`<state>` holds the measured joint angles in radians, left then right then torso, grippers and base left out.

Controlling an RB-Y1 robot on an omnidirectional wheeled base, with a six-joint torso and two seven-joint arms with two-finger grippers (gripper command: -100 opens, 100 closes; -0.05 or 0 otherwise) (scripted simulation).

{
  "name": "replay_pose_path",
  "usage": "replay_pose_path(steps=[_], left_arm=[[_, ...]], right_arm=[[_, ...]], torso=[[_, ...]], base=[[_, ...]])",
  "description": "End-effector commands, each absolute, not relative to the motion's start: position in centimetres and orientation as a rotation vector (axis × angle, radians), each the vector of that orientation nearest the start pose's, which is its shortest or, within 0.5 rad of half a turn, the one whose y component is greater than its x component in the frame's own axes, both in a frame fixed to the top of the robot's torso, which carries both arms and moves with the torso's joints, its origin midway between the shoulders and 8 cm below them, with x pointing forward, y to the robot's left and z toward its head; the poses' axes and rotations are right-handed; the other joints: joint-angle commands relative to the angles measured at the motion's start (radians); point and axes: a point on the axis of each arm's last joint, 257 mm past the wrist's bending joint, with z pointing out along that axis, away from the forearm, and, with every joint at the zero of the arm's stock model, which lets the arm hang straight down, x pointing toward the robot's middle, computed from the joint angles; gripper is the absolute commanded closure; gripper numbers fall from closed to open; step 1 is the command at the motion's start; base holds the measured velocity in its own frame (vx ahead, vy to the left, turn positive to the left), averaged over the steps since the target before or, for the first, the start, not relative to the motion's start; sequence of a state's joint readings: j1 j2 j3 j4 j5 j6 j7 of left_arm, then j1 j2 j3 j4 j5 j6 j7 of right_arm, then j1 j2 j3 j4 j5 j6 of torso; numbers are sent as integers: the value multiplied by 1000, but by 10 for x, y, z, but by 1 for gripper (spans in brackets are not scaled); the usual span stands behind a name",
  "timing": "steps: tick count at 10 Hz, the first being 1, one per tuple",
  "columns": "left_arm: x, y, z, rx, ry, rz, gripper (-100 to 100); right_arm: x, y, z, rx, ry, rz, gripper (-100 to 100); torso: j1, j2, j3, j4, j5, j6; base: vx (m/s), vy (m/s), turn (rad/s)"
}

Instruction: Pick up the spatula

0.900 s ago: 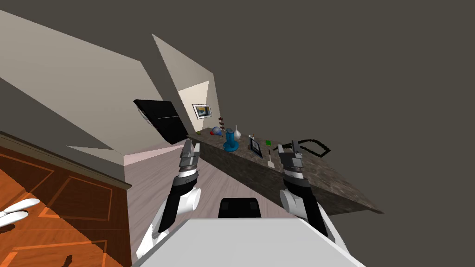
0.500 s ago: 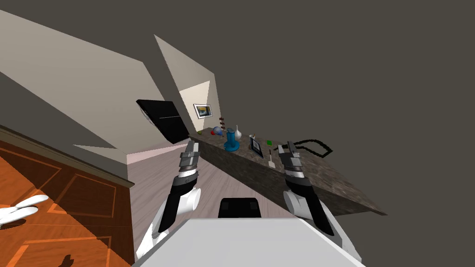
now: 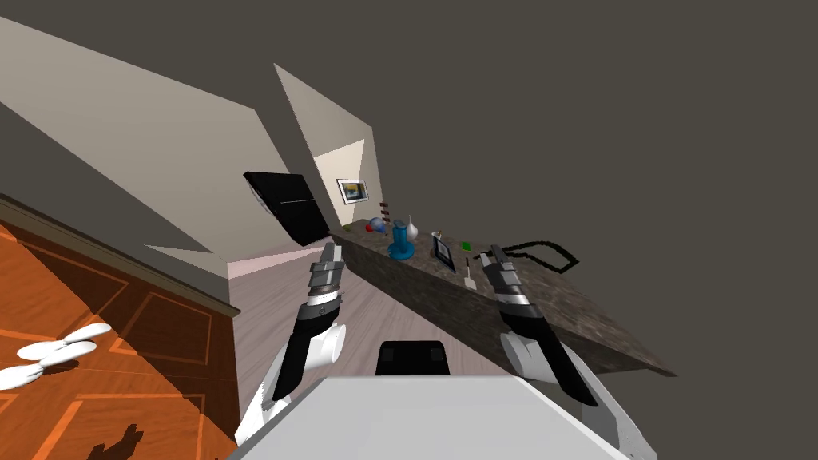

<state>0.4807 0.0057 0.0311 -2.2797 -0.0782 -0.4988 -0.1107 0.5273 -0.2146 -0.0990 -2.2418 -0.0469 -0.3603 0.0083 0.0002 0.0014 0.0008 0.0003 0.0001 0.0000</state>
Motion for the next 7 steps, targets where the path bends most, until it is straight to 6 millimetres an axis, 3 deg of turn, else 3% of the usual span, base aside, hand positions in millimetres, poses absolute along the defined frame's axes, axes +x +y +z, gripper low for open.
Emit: replay_pose_path(steps=[1, 5, 7], left_arm=[[346, 278, 30, -546, 673, -1128, 0], [346, 277, 30, -546, 673, -1128, 0], [346, 278, 30, -546, 673, -1128, 0]], right_arm=[[374, -323, -37, 691, 952, 1110, -100], [383, -337, -55, 696, 1067, 1040, -100], [390, -354, -71, 717, 1149, 980, -100]], torso=[[0, 0, 0, 0, 0, 0], [0, 0, 0, 0, 0, 0], [0, -1, 0, 0, 0, 0]], base=[[-27, 12, 63], [-16, 11, 49], [-15, 13, 78]])
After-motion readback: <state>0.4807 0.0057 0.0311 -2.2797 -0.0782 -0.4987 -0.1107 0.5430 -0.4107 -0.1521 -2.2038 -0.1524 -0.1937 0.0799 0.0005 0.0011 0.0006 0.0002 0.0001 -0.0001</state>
